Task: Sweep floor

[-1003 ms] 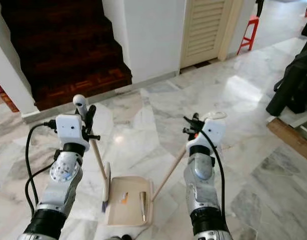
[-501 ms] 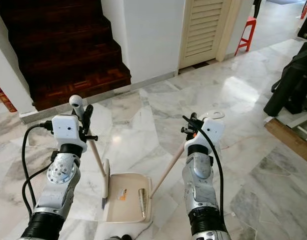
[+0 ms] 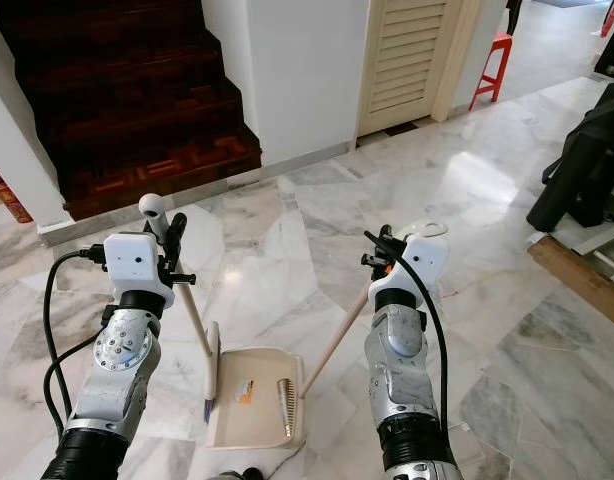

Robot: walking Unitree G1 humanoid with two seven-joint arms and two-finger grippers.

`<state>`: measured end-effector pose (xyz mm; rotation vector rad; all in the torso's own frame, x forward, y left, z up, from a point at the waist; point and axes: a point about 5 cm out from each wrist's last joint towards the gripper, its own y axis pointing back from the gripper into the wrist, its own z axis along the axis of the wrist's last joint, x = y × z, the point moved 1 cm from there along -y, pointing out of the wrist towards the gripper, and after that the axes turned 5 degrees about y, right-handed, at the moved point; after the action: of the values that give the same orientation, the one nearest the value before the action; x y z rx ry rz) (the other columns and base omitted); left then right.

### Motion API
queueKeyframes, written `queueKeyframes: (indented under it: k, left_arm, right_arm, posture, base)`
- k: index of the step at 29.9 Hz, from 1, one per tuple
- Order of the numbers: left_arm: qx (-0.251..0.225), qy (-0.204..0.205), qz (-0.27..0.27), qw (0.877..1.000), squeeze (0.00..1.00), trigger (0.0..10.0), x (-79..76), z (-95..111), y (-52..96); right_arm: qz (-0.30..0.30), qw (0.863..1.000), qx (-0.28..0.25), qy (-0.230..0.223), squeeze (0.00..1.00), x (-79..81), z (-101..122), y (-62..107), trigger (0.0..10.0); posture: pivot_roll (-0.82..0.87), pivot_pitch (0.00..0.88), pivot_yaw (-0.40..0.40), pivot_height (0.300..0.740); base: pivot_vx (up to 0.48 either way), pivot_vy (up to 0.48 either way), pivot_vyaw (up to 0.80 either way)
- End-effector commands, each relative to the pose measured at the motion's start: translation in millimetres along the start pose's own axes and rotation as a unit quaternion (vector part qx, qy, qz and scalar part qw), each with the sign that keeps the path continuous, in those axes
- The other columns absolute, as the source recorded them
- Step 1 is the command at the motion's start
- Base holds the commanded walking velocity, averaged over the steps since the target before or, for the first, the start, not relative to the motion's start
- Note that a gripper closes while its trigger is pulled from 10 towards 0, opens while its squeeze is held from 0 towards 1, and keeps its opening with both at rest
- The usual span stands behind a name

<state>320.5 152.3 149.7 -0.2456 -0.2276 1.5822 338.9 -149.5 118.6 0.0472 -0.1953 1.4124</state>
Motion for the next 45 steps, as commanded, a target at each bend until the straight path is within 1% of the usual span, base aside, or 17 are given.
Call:
queueKeyframes:
  k: [1, 6, 9, 11, 22, 33, 41, 45]
  left_arm:
    - [-0.021, 0.009, -0.003, 1.0, 0.0, 10.0, -2.0, 10.4, -2.3]
    - [-0.018, 0.01, -0.004, 1.0, 0.0, 10.0, -2.6, 10.3, -2.9]
    - [-0.017, 0.009, -0.003, 1.0, 0.0, 10.0, -2.3, 10.2, -2.9]
    - [-0.017, 0.009, -0.002, 1.0, 0.0, 10.0, -2.0, 10.6, -3.1]
    - [-0.014, 0.011, 0.0, 1.0, 0.0, 10.0, -2.2, 10.1, -1.3]
    - [-0.013, 0.01, 0.001, 1.0, 0.0, 10.0, -1.8, 10.2, -1.1]
    - [-0.013, 0.01, -0.001, 1.0, 0.0, 10.0, -2.5, 10.5, -0.5]
    - [-0.012, 0.011, -0.003, 1.0, 0.0, 10.0, -3.0, 10.2, -0.1]
  right_arm:
    - [0.003, 0.999, -0.031, -0.021, 0.0, 4.8, 16.6, -3.0, 10.0]
    - [0.001, 0.999, -0.036, -0.01, 0.0, 4.0, 18.1, -3.1, 10.0]
    - [0.0, 1.0, -0.03, -0.006, 0.0, 3.8, 16.5, -3.1, 10.0]
    - [0.0, 1.0, -0.023, -0.008, 0.0, 3.8, 14.7, -3.2, 10.0]
    - [0.006, 1.0, -0.024, -0.014, 0.0, 5.1, 16.4, -3.3, 10.0]
    - [0.013, 1.0, -0.024, -0.009, 0.0, 7.4, 16.6, -3.0, 10.0]
    - [0.014, 1.0, -0.023, -0.009, 0.0, 8.5, 16.4, -2.3, 10.0]
    - [0.016, 0.999, -0.023, -0.017, 0.0, 9.3, 16.0, -2.1, 10.0]
  posture:
    - [0.08, 0.066, 0.03, 0.74]
    - [0.08, 0.067, 0.031, 0.74]
    - [0.08, 0.071, 0.031, 0.74]
    - [0.09, 0.074, 0.029, 0.74]
    - [0.08, 0.08, 0.025, 0.74]
    - [0.08, 0.077, 0.024, 0.74]
    - [0.08, 0.067, 0.026, 0.74]
    - [0.08, 0.058, 0.027, 0.74]
  base:
    - [0.0, 0.0, 0.0]
    - [0.0, 0.148, 0.26]
    - [0.0, 0.259, 0.8]
    - [0.0, 0.259, 0.0]
    - [0.0, 0.258, 0.0]
    - [0.0, 0.259, 0.0]
    - [0.0, 0.259, 0.6]
    - [0.0, 0.262, 0.0]
